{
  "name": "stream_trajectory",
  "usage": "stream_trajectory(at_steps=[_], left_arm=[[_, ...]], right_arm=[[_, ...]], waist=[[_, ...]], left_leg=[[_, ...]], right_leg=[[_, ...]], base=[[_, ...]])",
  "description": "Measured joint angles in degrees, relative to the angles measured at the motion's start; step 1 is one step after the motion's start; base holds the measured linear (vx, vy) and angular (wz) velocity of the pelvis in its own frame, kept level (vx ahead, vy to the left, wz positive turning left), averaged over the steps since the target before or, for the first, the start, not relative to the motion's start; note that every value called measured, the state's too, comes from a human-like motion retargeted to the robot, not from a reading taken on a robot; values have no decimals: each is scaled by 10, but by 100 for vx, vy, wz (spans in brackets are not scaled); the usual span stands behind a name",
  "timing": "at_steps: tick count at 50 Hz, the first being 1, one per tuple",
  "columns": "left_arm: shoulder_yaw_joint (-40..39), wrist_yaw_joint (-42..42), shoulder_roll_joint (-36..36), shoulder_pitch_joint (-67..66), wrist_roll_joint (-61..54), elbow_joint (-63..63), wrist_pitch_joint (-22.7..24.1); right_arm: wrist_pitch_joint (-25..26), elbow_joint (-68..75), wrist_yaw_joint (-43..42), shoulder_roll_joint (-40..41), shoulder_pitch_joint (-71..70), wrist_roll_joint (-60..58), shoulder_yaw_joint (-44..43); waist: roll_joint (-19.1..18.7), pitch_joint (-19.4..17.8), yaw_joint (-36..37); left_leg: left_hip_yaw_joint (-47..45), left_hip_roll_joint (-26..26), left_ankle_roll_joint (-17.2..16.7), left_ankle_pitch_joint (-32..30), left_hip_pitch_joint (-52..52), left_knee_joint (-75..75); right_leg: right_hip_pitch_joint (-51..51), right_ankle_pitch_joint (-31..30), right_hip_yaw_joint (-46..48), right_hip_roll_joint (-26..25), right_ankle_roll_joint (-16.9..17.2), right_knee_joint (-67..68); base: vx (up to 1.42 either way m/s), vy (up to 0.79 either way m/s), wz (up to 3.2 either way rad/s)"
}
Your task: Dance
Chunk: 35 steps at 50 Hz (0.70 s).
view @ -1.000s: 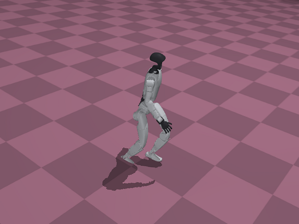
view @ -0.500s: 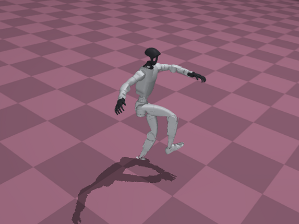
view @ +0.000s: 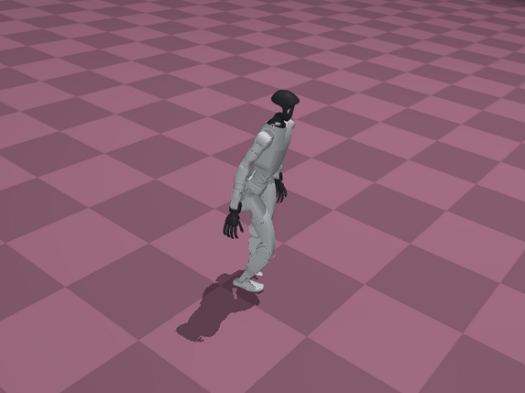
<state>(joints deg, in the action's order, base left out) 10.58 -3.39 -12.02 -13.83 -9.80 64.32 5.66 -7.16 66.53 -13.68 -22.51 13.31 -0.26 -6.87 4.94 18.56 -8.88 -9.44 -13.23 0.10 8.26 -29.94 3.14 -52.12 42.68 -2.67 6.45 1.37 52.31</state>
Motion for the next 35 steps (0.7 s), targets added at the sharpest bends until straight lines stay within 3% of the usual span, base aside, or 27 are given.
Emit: stream_trajectory(at_steps=[5, 10, 20, 35], left_arm=[[-27, 8, 4, 1, 35, 74, -1], [-31, 31, -50, 25, 42, 56, 10], [-19, 54, -101, 101, 9, -38, 23], [63, -88, -49, 98, 39, -20, 1]], right_arm=[[-1, -19, 36, 53, -54, -30, 126], [-7, -57, 41, 49, -81, -34, 187], [2, -53, 89, 51, -100, -25, 236], [10, -28, 205, 59, -107, -15, 256]], waist=[[-2, 11, 19], [-17, 23, 25], [-22, 50, 48], [-12, 45, 67]], left_leg=[[-14, 9, 9, 33, -40, 73], [-21, 24, 8, 55, -56, 114], [-23, 42, -6, 57, -28, 106], [-29, 47, -11, 14, 66, -15]], right_leg=[[11, 2, 5, 4, 9, -37], [26, -4, 27, 4, 9, -58], [77, -23, 65, 2, -9, -105], [141, -43, 68, -17, -5, -166]], base=[[5, -6, -18], [2, -2, -4], [3, -5, -7], [0, 0, 0]])
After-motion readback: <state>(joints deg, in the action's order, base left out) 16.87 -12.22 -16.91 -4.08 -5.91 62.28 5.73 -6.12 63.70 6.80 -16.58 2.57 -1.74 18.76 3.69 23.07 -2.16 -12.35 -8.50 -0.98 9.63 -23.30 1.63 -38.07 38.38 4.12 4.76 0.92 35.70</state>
